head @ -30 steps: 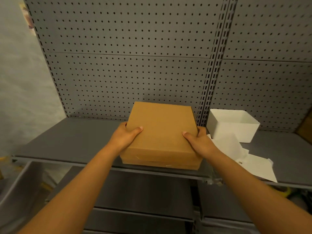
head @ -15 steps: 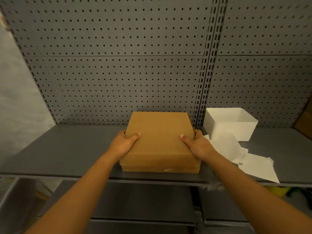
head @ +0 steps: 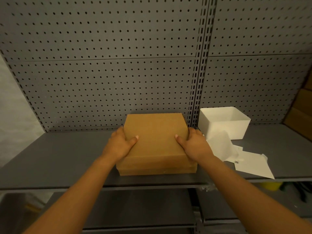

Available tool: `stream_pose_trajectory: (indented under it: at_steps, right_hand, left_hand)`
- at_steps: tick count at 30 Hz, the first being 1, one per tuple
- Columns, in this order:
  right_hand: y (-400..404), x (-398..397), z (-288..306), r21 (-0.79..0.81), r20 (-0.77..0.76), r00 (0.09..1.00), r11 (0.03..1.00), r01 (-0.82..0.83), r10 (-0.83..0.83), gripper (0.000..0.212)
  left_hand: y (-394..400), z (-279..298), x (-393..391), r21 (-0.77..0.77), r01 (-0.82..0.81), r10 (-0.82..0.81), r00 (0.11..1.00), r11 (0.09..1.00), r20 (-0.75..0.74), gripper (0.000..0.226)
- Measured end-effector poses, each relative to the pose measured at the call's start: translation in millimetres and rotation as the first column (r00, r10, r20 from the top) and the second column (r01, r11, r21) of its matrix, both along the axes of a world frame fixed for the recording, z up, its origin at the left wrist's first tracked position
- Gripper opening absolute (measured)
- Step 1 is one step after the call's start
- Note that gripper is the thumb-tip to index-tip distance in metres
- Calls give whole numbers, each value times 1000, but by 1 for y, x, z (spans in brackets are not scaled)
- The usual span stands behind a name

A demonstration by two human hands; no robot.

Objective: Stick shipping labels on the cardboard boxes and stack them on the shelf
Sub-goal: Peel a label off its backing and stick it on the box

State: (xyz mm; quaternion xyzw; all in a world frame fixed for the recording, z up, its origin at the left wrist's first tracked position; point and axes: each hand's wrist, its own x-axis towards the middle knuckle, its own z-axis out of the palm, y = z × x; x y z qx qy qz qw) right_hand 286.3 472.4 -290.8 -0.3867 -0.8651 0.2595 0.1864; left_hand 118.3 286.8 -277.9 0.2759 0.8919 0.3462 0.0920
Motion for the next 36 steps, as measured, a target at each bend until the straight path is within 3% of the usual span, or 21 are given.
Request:
stream_pose_trajectory:
  at_steps: [2, 4, 7, 10, 15, 19, 21, 25, 31, 34, 36]
  right_hand:
    - [-1, 2, 3, 147, 49, 999, 989, 0, -7, 65]
    - [2, 4, 6, 191, 49, 999, 981, -29, 20, 61]
    - [10, 14, 14, 99, -134, 991, 995, 10, 4, 51]
    - [24, 35, 19, 161, -220, 969, 976, 146, -109, 39]
    - [48, 83, 12, 230, -8, 941, 915, 332, -339, 59]
    - [60, 98, 0, 43, 138, 939, 949, 313, -316, 69]
    - [62, 99, -2, -51, 117, 949, 952, 300, -293, 49]
    - [61, 99, 11, -128, -73, 956, 953, 275, -285, 9]
    - [53, 97, 35, -168, -320, 924, 973, 161, -208, 7]
    - [45, 93, 42, -106, -410, 909, 994, 34, -75, 5]
    - [40, 90, 43, -87, -429, 903, 994, -60, 17, 8]
  left_hand:
    - [3, 4, 3, -99, 15, -37, 975, 995, -221, 59]
    - [10, 8, 9, -108, 69, -102, 938, 992, -332, 46]
    - [27, 16, 26, -62, 223, -232, 925, 973, -300, 33]
    - [46, 21, 46, -69, 367, -372, 887, 928, -274, 34]
    - [70, 19, 74, -91, 504, -506, 808, 859, -300, 34]
    - [86, 18, 93, -58, 553, -546, 791, 831, -277, 29]
    - [95, 20, 102, -10, 568, -553, 797, 823, -243, 28]
    - [110, 28, 120, 102, 571, -557, 819, 815, -137, 25]
    - [132, 37, 138, 272, 473, -523, 839, 838, 152, 23]
    - [142, 44, 146, 362, 320, -457, 794, 876, 402, 36]
    - [147, 47, 148, 376, 269, -435, 762, 887, 479, 38]
